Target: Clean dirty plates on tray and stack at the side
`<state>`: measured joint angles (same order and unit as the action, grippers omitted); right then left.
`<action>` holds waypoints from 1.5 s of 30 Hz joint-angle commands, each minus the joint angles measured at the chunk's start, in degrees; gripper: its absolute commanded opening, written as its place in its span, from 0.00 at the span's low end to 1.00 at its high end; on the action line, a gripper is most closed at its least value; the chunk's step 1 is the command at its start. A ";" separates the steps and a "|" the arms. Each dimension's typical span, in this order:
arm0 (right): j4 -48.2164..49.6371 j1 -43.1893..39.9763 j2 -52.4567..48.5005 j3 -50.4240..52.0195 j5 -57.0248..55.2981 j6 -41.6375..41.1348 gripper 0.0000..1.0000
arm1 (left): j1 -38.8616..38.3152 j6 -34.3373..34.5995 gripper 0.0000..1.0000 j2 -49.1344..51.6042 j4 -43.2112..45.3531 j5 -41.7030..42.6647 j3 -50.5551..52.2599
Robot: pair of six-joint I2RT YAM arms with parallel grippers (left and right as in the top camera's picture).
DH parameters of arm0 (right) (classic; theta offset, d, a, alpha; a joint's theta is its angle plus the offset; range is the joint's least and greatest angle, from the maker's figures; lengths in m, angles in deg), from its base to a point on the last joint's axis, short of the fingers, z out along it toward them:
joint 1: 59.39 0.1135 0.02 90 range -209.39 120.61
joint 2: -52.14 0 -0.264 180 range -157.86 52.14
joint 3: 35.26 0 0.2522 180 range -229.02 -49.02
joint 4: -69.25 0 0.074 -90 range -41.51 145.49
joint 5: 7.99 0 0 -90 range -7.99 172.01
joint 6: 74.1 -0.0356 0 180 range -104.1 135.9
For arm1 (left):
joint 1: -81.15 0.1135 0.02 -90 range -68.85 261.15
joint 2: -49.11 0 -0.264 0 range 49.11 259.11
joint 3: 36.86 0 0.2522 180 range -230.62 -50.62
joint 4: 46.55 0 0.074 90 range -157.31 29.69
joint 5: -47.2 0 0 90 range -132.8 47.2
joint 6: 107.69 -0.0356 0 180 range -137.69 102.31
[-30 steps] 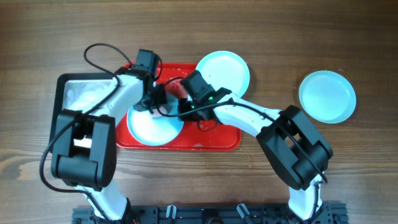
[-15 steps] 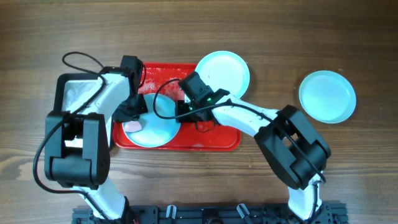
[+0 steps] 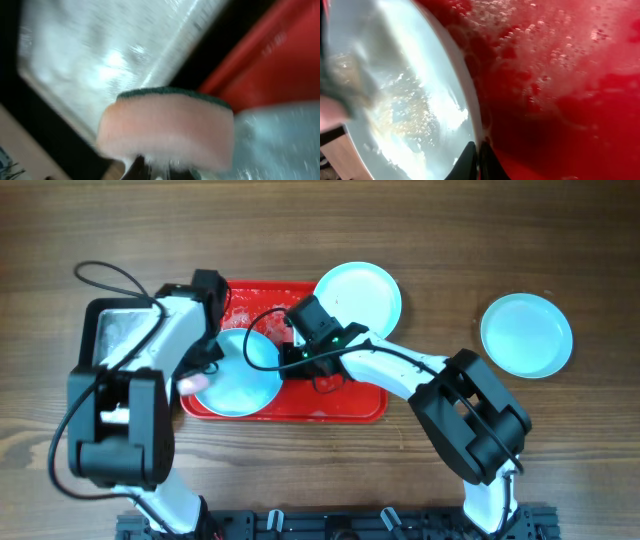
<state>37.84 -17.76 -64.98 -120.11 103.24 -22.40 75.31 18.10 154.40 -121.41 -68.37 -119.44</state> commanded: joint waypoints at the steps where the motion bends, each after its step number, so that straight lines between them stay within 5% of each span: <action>1: -2.19 -1.09 -3.02 2.29 -4.76 0.68 0.04 | 0.44 2.19 0.04 -5.40 -1.73 -7.52 -4.04; 12: -2.84 -1.11 -2.95 1.20 -2.84 2.93 0.04 | -1.18 2.12 0.04 -12.61 -2.80 1.81 -5.14; 19: -11.76 -1.09 2.89 -4.02 -8.48 6.86 0.04 | -1.18 1.97 0.04 -12.61 -2.58 5.55 -5.14; 32: -20.50 -0.35 29.99 -4.85 -42.45 15.72 0.04 | -1.18 -4.09 0.04 -12.61 1.73 22.97 -5.11; 45: -12.68 11.67 31.10 -4.85 -77.83 33.31 0.05 | -1.16 -5.68 0.04 -12.59 2.84 28.28 -5.05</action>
<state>21.88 -9.34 -33.51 -124.16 37.72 2.95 74.28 15.09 142.66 -118.98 -42.88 -123.76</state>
